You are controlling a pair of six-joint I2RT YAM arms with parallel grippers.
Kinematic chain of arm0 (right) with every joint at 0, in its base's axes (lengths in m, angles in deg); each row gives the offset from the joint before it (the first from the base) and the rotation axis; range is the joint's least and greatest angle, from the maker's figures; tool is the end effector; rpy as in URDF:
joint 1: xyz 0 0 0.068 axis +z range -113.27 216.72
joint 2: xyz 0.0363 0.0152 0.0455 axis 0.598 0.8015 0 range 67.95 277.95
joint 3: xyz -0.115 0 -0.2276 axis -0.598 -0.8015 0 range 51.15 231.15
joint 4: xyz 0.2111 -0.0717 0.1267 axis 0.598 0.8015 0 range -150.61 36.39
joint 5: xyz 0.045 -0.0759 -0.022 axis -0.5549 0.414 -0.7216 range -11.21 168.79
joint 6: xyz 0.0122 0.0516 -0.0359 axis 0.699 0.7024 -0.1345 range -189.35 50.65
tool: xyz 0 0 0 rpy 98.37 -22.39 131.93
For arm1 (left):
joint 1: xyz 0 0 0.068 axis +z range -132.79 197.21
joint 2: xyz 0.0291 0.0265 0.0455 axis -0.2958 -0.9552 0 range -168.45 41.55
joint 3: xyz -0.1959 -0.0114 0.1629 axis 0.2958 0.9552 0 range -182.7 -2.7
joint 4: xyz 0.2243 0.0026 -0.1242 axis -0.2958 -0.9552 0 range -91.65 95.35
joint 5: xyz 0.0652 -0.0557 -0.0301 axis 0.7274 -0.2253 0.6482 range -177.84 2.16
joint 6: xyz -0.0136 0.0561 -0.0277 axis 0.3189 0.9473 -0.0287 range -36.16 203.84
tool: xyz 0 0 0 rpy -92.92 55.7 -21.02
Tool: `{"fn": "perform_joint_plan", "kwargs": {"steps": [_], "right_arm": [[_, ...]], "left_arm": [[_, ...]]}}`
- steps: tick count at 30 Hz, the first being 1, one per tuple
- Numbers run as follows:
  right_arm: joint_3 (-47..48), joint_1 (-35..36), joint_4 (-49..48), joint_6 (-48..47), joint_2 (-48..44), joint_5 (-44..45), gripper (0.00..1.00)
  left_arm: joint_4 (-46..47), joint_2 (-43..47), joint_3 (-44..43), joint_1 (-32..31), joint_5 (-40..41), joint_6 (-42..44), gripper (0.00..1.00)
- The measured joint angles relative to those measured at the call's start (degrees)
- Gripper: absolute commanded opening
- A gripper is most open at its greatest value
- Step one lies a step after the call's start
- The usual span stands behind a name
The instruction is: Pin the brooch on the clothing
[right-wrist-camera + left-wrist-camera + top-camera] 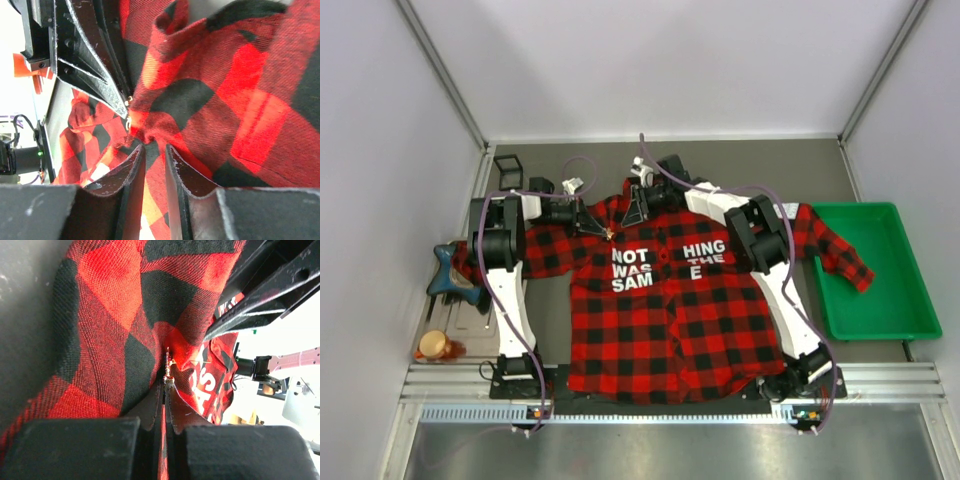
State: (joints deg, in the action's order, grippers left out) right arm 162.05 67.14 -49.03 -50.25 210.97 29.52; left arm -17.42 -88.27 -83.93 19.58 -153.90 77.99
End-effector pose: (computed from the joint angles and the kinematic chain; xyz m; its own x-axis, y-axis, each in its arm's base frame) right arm 0.4363 0.2996 0.1111 -0.8257 -0.2371 -0.5119 -0.5637 0.3841 0.7313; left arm 0.4123 -0.0283 0.0730 -0.9698 -0.0815 -0.2297 0.1772 0.4114 -0.8941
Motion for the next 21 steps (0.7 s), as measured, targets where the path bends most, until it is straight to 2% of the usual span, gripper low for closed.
{"fn": "perform_joint_plan", "kwargs": {"steps": [8,21], "right_arm": [[0.0,2.1,0.1,-0.5,0.1,0.2,0.34],[1.0,2.1,-0.1,0.5,1.1,-1.4,0.35]], "left_arm": [[1.3,-0.9,0.0,0.2,-2.1,-0.6,0.0],[5.9,-1.8,1.2,0.2,-5.6,-3.4,0.0]]}}
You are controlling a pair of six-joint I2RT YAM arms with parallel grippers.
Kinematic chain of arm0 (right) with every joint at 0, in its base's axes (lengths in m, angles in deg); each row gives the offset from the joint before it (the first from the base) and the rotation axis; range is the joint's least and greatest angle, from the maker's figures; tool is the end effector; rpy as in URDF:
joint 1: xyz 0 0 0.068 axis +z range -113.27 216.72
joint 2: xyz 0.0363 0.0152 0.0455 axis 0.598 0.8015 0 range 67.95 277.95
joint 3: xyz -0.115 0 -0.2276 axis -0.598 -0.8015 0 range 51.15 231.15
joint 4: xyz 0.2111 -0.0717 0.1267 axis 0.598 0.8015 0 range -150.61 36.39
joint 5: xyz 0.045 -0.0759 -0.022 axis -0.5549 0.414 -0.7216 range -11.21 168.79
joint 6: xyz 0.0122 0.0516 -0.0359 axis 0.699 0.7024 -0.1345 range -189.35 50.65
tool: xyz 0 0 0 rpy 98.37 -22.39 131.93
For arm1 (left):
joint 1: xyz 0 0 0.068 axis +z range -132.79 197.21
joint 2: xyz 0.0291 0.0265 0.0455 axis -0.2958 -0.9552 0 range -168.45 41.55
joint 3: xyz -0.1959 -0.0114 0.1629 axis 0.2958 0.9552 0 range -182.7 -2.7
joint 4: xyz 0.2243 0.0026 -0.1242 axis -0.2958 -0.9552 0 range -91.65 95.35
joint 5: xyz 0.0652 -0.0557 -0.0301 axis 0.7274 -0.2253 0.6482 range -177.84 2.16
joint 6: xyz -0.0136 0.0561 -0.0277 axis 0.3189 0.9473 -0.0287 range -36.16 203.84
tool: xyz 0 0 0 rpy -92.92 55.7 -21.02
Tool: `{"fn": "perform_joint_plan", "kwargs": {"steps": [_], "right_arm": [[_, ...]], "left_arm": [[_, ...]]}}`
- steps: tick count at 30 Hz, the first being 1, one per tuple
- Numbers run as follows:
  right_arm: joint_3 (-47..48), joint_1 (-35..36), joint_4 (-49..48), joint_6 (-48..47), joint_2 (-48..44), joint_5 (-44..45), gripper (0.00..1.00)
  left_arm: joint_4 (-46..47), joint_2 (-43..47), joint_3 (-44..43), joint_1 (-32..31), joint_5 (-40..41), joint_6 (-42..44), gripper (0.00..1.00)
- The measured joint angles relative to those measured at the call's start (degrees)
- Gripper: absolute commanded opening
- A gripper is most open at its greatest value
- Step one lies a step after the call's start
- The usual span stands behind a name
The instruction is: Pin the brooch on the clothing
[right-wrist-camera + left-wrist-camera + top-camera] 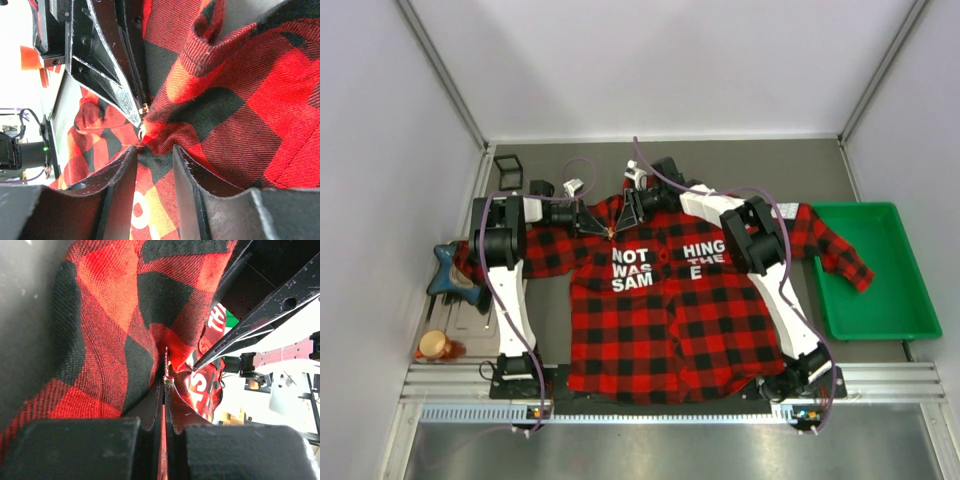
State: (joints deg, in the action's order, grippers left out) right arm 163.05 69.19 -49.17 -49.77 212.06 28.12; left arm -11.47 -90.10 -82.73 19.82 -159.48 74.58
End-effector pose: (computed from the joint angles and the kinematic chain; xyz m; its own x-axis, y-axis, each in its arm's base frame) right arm 0.4266 0.3168 0.1077 -0.8209 -0.2706 -0.5028 -0.5703 0.3449 0.7455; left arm 0.4136 -0.0283 0.0631 -0.9707 -0.0949 -0.2207 0.1803 0.3194 -0.9303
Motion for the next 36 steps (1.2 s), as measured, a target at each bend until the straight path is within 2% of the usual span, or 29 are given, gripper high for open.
{"fn": "perform_joint_plan", "kwargs": {"steps": [11,18,22,36], "right_arm": [[0.0,0.0,-0.9,1.0,0.5,-2.2,0.34],[-0.2,0.0,-4.1,4.0,0.9,-4.7,0.22],[-1.7,-0.1,-7.6,6.2,0.9,-5.9,0.22],[-3.5,-0.3,-13.9,9.6,0.9,-10.8,0.24]], "left_arm": [[3.0,-0.1,1.0,0.0,-3.5,-0.3,0.0],[3.3,-0.1,1.0,0.0,-5.4,-0.3,0.0],[2.9,-0.1,1.0,0.1,-6.3,0.0,0.0],[-9.1,-0.1,-3.6,0.1,-7.3,9.5,0.0]]}}
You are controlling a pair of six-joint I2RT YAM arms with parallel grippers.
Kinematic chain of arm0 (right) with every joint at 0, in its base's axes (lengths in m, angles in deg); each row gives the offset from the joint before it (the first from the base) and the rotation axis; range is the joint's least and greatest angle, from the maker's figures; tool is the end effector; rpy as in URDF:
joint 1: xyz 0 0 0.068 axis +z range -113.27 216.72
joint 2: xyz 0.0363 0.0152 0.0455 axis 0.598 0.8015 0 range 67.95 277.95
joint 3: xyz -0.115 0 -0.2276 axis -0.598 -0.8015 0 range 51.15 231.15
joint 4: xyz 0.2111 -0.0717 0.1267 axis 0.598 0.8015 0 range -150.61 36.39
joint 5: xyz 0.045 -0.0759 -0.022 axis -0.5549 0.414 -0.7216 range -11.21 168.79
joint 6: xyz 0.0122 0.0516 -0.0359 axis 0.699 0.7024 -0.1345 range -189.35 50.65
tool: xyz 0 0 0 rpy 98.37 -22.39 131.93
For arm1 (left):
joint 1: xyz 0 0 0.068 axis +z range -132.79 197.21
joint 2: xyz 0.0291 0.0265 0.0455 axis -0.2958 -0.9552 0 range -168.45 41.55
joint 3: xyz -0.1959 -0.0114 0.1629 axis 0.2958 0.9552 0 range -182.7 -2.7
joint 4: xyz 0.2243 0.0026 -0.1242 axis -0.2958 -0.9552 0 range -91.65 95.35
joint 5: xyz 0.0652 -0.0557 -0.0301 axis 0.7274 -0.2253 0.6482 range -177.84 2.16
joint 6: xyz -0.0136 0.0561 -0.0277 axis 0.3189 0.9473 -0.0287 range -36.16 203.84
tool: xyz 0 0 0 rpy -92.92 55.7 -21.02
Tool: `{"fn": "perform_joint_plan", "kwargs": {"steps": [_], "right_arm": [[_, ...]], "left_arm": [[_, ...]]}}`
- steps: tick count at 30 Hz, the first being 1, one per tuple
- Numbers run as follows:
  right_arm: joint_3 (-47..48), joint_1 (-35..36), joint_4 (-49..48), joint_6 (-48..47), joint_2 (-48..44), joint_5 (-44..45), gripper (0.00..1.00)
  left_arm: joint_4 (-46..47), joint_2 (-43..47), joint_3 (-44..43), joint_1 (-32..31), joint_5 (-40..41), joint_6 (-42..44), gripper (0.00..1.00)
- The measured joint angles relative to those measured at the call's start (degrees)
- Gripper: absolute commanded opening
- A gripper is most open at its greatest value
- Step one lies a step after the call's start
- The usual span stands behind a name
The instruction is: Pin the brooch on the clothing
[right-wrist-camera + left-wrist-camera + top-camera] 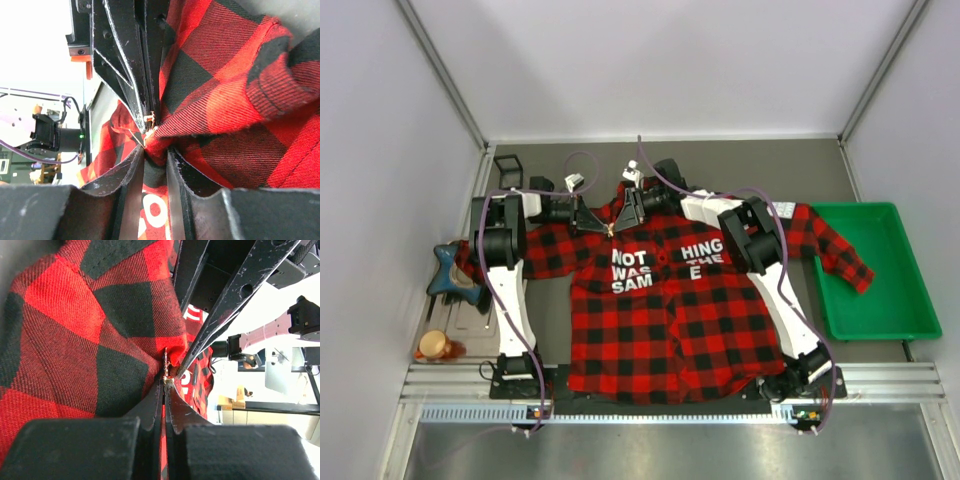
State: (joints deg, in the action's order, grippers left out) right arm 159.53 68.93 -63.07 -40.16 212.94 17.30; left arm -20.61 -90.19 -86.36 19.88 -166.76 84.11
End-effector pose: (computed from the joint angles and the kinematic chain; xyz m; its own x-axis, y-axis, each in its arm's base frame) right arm 0.4254 0.3194 0.1048 -0.8388 -0.2532 -0.4819 -0.5276 0.1601 0.8342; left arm 0.4129 -0.0295 0.0783 -0.9592 -0.0438 -0.2795 0.2652 0.2048 -0.9422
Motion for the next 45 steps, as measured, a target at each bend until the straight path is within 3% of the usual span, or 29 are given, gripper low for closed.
{"fn": "perform_joint_plan", "kwargs": {"steps": [2,8,11,17,21,23,24,30,38,45], "right_arm": [[0.0,0.0,-0.2,0.0,0.0,-0.5,0.22],[0.0,0.0,-1.1,-0.2,-0.3,-1.6,0.0],[0.0,0.0,-1.0,-0.9,-1.0,-1.8,0.0],[-0.6,0.0,0.5,-3.6,-3.0,-1.0,0.0],[-2.5,0.2,1.6,-5.2,-5.3,0.5,0.0],[-3.4,0.3,1.6,-5.6,-6.4,1.0,0.0],[-3.7,0.3,1.6,-5.7,-7.0,1.2,0.0],[-5.7,0.3,-0.5,-4.5,-10.0,2.2,0.0],[-8.5,0.3,-4.0,-2.6,-11.8,4.0,0.0],[-10.7,0.3,-3.3,-6.3,-13.5,7.7,0.0]], "left_arm": [[-2.5,0.0,-1.2,-0.1,0.1,2.1,0.0],[-15.1,-0.1,-7.2,-0.6,1.6,13.1,0.0],[-20.2,-0.2,-9.7,-0.7,2.3,17.7,0.01],[-25.5,-0.3,-12.3,-0.9,2.8,22.7,0.27],[-25.7,-0.1,-12.2,-1.0,3.4,22.9,0.39],[-24.3,1.1,-11.0,-0.8,3.7,22.2,0.4],[-23.4,2.1,-9.9,-0.7,4.0,21.7,0.46],[-12.6,10.6,-1.2,1.3,5.1,14.0,0.5],[16.9,20.1,13.0,2.6,8.5,-10.8,0.58],[24.9,20.3,13.3,1.7,13.3,-22.8,0.58]]}}
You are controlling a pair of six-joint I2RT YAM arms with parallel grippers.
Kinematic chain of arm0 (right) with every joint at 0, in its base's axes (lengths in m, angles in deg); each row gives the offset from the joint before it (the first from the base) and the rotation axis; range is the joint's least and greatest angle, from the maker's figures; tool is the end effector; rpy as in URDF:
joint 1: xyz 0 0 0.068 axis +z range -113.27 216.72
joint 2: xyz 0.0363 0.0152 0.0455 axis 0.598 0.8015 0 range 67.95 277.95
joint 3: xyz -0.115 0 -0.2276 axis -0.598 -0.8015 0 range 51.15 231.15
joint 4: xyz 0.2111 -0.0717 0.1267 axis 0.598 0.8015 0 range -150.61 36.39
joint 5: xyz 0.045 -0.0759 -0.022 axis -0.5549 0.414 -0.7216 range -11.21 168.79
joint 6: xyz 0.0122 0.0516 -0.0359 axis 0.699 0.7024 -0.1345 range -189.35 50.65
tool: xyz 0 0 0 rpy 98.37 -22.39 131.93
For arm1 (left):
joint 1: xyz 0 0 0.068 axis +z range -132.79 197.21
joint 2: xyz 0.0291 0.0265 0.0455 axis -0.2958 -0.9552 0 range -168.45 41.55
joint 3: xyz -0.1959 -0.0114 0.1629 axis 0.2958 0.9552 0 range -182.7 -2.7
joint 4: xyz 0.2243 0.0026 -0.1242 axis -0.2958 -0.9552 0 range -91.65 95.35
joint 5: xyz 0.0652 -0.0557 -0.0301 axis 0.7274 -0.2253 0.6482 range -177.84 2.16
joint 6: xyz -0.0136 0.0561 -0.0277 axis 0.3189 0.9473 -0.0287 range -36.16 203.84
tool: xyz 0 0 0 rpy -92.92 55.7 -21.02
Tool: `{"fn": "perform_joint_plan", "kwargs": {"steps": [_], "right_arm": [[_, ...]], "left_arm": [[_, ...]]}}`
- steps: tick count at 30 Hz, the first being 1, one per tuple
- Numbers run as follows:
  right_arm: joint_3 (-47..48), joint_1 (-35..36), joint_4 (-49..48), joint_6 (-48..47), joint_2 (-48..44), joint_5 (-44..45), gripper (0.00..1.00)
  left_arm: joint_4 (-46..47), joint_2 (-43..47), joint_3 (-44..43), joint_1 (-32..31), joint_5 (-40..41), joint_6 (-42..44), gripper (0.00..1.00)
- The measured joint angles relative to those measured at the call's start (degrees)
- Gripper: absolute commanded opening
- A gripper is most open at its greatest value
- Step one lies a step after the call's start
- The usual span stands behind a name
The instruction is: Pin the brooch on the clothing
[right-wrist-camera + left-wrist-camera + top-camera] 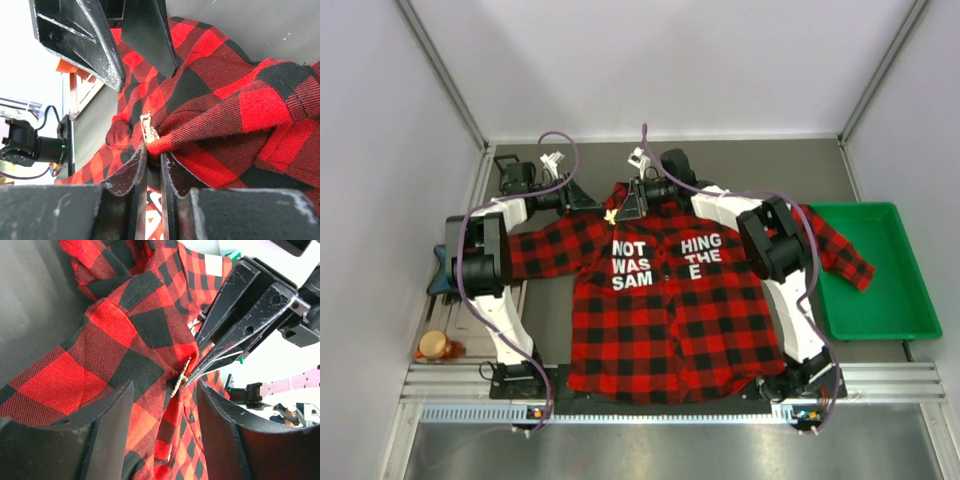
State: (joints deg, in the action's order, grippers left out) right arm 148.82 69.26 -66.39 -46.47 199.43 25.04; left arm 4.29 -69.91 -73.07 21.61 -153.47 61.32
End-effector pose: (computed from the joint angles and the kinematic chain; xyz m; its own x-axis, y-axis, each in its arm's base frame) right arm 0.4054 0.3060 0.1654 -0.7220 -0.1879 -0.6659 -0.6919 0.2048 0.6923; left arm 0.4021 -0.0144 0.1664 -0.8638 -0.2249 -0.4508 0.3365 0.4082 -0.8486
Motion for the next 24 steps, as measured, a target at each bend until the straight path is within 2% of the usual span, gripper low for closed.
{"fn": "perform_joint_plan", "kwargs": {"steps": [13,24], "right_arm": [[-1.3,1.0,1.4,-6.4,-3.3,3.6,0.0],[-1.7,2.1,3.9,-11.3,-4.0,6.2,0.0]], "left_arm": [[0.4,0.0,0.9,-3.0,2.9,-6.8,0.61],[3.7,0.0,1.5,-3.1,0.4,-13.0,0.62]]}}
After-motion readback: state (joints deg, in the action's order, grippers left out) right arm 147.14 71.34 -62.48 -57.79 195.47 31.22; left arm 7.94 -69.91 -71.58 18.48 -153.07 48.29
